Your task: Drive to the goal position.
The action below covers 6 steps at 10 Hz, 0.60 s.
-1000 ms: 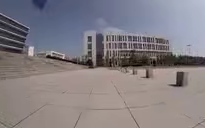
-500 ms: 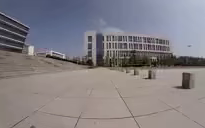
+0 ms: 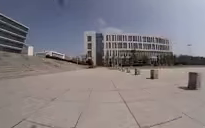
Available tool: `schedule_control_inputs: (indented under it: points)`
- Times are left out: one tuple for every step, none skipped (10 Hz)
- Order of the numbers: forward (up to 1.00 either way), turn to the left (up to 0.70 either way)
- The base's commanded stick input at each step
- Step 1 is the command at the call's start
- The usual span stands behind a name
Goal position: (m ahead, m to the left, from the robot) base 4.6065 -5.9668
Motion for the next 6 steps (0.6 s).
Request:
schedule_control_inputs:
  points:
    - [0.54,0.0]
    - [0.53,0.0]
    - [0.54,0.0]
    - [0.53,0.0]
    - [0.54,0.0]
    - [0.53,0.0]
